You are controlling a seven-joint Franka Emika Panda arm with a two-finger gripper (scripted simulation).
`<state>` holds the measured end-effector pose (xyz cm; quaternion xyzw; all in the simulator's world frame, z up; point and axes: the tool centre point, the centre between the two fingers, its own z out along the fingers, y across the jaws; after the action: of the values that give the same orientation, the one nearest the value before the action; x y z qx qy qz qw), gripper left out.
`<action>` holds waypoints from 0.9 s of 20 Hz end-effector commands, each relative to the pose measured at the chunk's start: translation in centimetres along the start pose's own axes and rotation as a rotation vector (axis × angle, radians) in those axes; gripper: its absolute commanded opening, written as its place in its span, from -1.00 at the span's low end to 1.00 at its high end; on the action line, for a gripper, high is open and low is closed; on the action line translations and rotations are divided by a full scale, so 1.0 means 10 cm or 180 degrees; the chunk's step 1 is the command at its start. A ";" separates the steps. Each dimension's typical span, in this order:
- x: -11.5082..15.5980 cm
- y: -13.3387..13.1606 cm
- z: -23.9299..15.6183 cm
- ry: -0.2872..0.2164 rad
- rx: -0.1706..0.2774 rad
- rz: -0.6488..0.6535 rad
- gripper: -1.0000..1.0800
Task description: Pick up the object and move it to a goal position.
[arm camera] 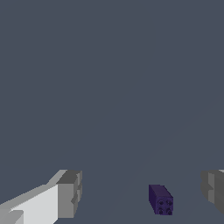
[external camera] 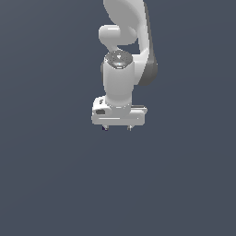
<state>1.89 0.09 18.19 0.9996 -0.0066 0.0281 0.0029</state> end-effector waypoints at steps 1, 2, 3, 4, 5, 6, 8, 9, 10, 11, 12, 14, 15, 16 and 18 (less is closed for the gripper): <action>0.00 0.00 0.00 0.0000 0.0000 0.0000 0.92; 0.00 0.00 0.00 0.0000 0.0000 0.0000 0.92; 0.00 0.02 -0.01 0.0002 -0.0006 0.0006 0.92; 0.00 0.04 -0.01 0.0004 -0.0013 0.0013 0.92; -0.01 0.07 -0.02 0.0006 -0.0023 0.0023 0.92; -0.01 0.12 -0.03 0.0010 -0.0035 0.0036 0.92; -0.01 0.19 -0.06 0.0016 -0.0060 0.0060 0.92; -0.02 0.22 -0.07 0.0019 -0.0068 0.0067 0.92; -0.02 0.23 -0.07 0.0020 -0.0072 0.0072 0.92; -0.02 0.24 -0.07 0.0021 -0.0075 0.0074 0.92; -0.02 0.24 -0.07 0.0021 -0.0075 0.0074 0.92; -0.02 0.23 -0.06 0.0019 -0.0070 0.0070 0.92; -0.03 0.23 -0.05 0.0017 -0.0069 0.0071 0.92; -0.04 0.24 -0.04 0.0015 -0.0068 0.0072 0.92; -0.07 0.26 0.00 0.0007 -0.0064 0.0076 0.92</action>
<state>1.34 -2.36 18.44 0.9993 -0.0183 0.0303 0.0129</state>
